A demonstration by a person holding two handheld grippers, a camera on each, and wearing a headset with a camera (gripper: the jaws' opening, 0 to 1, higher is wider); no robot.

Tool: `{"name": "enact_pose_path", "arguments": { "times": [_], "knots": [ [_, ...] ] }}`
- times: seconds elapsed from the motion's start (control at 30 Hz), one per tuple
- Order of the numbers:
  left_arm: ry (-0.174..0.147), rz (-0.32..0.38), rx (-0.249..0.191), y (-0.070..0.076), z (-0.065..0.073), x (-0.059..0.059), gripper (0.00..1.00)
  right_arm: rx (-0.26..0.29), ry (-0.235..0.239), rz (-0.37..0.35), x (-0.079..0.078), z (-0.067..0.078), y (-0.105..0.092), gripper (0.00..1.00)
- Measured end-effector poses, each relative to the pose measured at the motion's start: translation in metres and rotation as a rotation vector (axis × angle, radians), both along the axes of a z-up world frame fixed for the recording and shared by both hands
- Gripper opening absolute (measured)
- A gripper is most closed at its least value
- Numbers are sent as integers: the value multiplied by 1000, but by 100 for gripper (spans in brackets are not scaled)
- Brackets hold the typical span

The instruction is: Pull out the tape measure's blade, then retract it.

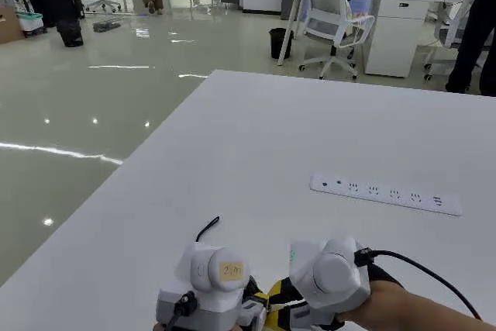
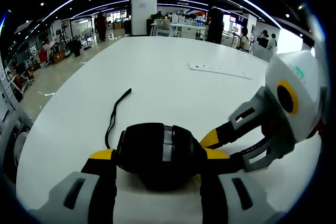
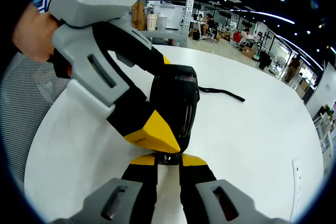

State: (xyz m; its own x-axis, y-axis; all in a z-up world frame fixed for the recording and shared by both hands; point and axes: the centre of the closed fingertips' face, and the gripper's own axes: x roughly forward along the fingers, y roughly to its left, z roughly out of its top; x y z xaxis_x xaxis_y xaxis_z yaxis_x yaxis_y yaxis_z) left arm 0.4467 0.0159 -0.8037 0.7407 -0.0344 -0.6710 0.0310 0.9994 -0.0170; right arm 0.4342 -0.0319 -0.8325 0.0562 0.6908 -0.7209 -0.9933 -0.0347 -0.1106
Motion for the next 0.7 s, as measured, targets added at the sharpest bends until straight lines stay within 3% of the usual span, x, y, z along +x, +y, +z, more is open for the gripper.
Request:
{"name": "enact_pose_path", "arguments": {
  "times": [0.3, 0.43, 0.57, 0.7],
  "knots": [
    [-6, -15, -2, 0, 1, -1, 60, -4, -16, -13, 3, 0, 0, 17],
    [16, -26, -5, 1, -3, -5, 61, 7, -13, -42, 6, 2, 0, 25],
    [16, -43, -11, 1, -3, -8, 65, 0, -9, -61, 6, 2, -4, 29],
    [7, -63, -53, -1, 2, -8, 66, 13, 23, -105, 5, 6, -10, 32]
  ]
}}
